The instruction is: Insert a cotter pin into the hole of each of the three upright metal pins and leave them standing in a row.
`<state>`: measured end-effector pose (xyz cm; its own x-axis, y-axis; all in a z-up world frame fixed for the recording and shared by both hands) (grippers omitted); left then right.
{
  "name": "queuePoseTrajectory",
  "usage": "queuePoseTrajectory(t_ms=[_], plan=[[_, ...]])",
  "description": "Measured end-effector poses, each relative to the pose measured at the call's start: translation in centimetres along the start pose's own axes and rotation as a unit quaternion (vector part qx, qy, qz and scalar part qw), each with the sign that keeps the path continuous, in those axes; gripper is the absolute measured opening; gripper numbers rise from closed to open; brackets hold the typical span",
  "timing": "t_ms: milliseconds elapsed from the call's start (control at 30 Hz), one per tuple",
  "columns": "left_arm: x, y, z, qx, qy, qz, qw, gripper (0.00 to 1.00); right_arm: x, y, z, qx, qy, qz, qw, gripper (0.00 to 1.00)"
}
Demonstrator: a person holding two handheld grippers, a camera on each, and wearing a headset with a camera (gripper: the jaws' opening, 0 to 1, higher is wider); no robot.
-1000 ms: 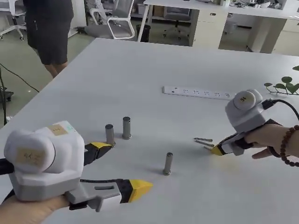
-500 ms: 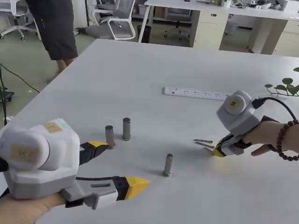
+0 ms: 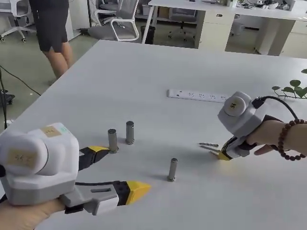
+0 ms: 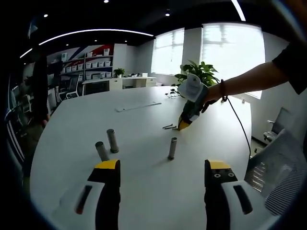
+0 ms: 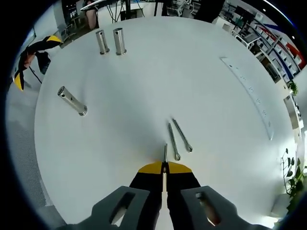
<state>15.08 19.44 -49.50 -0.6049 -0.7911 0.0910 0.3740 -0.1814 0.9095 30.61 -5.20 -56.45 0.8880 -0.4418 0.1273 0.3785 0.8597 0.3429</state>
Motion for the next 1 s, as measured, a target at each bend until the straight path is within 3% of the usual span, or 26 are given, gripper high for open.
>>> queuePoseTrajectory(t_ms=[267,533,667,1000], plan=[[-0.1,0.3,0.0,0.004,-0.001,0.003,1.0,0.7,0.7,-0.1,-0.1,0.005,-0.006,0.0,1.0,0.0],[-0.2,1.0,-0.1,0.011,-0.004,-0.001,0.9999,0.68,0.0,0.0,0.8,0.009,-0.016,0.015,0.9997,0.0],[0.0,1.4,-0.3,0.012,-0.014,-0.001,0.9998,0.66,-0.7,0.5,1.7,0.02,-0.016,0.022,0.9994,0.0],[0.7,2.3,-1.3,0.013,-0.044,0.0,0.9989,0.59,-3.2,2.2,3.9,0.057,-0.003,0.09,0.9943,0.0]])
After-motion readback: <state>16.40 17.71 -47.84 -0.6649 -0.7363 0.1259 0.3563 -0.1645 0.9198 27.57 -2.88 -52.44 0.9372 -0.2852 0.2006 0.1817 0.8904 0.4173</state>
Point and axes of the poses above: the centre of the closed fingertips' face, and the gripper's own axes: z roughly backward along the fingers, x roughly to its right, y roughly out of its top, the point moved 5 cm from there along z, roughly backward along the fingers, and after that the axes turned 1 degree about y, right-handed, at the moved point
